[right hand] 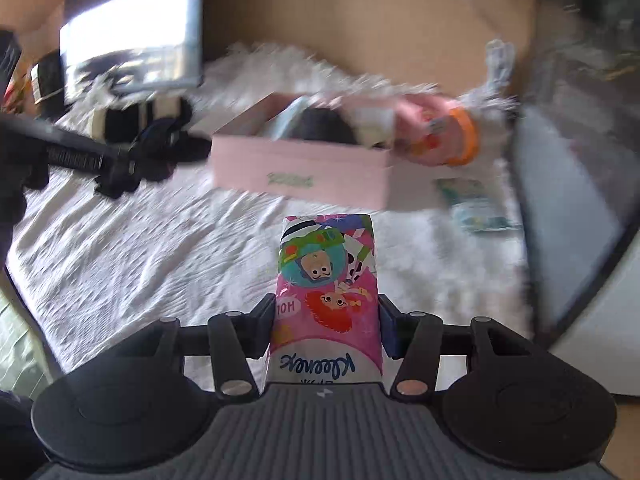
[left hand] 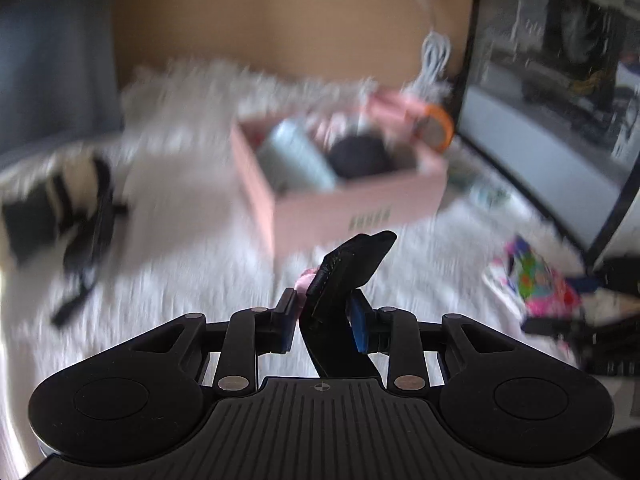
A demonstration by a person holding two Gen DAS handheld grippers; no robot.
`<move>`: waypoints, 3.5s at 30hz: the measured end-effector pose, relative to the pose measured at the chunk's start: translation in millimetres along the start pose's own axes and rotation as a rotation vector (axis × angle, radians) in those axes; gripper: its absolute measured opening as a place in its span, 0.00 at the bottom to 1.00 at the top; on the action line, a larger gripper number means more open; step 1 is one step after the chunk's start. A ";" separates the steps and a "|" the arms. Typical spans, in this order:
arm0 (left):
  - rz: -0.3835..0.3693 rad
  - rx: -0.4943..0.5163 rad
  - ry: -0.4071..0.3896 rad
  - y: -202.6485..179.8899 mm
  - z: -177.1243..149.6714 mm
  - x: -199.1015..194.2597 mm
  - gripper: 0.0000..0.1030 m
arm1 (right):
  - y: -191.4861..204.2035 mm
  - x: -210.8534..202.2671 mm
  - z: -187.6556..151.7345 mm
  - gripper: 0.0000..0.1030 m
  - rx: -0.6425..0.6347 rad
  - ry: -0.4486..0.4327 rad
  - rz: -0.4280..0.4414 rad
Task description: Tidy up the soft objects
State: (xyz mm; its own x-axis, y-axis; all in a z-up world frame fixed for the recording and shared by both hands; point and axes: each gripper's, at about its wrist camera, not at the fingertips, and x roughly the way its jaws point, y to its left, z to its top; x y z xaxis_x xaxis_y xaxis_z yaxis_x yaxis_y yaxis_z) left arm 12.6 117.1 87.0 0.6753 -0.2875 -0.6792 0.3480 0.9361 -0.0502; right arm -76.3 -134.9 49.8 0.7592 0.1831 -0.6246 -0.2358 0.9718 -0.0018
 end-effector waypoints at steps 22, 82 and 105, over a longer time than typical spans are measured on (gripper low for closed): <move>-0.118 -0.267 -0.112 48.0 51.6 45.3 0.34 | -13.7 44.8 144.3 0.50 0.085 -0.127 -0.044; 0.219 -0.150 0.007 261.3 58.2 80.0 0.20 | 106.5 52.2 99.6 0.08 -0.018 0.136 0.068; 0.068 -0.238 0.152 65.3 -35.7 32.3 0.36 | 42.6 55.5 71.0 0.62 0.017 0.082 0.252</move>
State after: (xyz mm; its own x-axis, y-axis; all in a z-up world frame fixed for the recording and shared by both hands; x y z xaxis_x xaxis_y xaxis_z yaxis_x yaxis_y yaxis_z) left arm 33.9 176.2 35.7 0.5801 -0.2056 -0.7882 0.1309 0.9786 -0.1590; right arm -1.1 -72.9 70.5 0.6260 0.4072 -0.6651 -0.4002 0.8997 0.1742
